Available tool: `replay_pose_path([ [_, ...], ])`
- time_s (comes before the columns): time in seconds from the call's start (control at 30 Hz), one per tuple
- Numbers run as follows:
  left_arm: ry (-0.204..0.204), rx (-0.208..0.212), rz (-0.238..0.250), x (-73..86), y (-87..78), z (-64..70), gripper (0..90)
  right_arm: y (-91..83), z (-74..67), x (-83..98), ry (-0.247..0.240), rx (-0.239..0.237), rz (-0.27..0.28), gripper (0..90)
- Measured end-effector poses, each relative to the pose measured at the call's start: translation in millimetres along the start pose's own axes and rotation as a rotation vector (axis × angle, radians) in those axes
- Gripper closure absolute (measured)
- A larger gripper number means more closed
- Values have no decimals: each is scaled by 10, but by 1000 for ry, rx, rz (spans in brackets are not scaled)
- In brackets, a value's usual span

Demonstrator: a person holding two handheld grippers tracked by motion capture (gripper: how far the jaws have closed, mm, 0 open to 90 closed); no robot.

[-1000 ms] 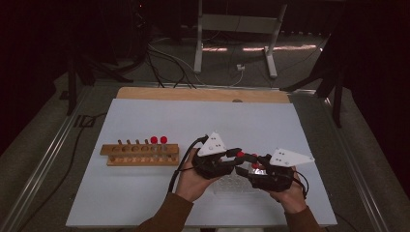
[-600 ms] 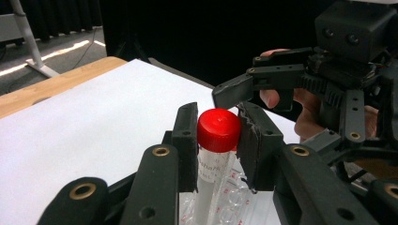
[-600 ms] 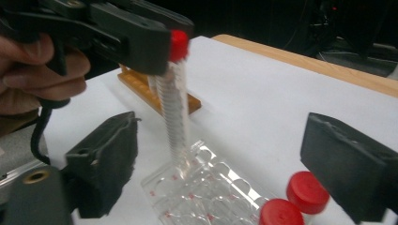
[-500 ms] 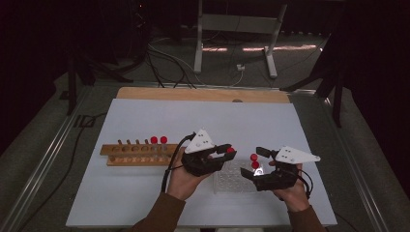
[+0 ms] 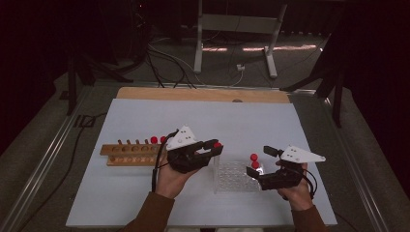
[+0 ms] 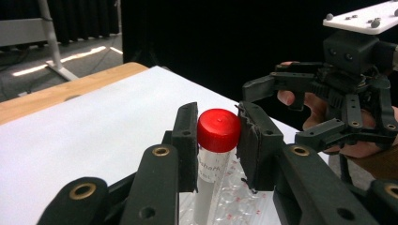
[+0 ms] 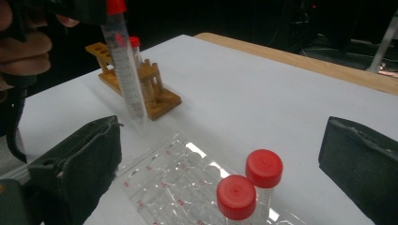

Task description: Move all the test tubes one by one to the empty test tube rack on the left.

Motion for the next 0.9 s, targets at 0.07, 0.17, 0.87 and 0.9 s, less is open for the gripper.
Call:
replay_pose_path([
  [0.07, -2, -11, 2, 3, -40, -29, 709, -7, 13, 2, 3, 0, -1, 0],
  [0.17, -7, -30, 8, 12, -101, -79, 709, -13, 26, 6, 7, 2, 0, 0],
  [0.87, -27, -166, 9, 74, -504, -403, 708, -101, 92, -14, 18, 7, 13, 0],
  [0.9, -29, -173, 9, 77, -520, -420, 708, -105, 92, -15, 17, 5, 13, 0],
])
Point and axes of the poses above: each handheld gripper's, and its own axes: y roughly forward along the jaws, x roughly out of its underside, z roughly to its right, the point moved 7 cm from there along y, roughly forward along the jaws, and after that the axes turned 11 degrees about y, right-handed, at the moved point
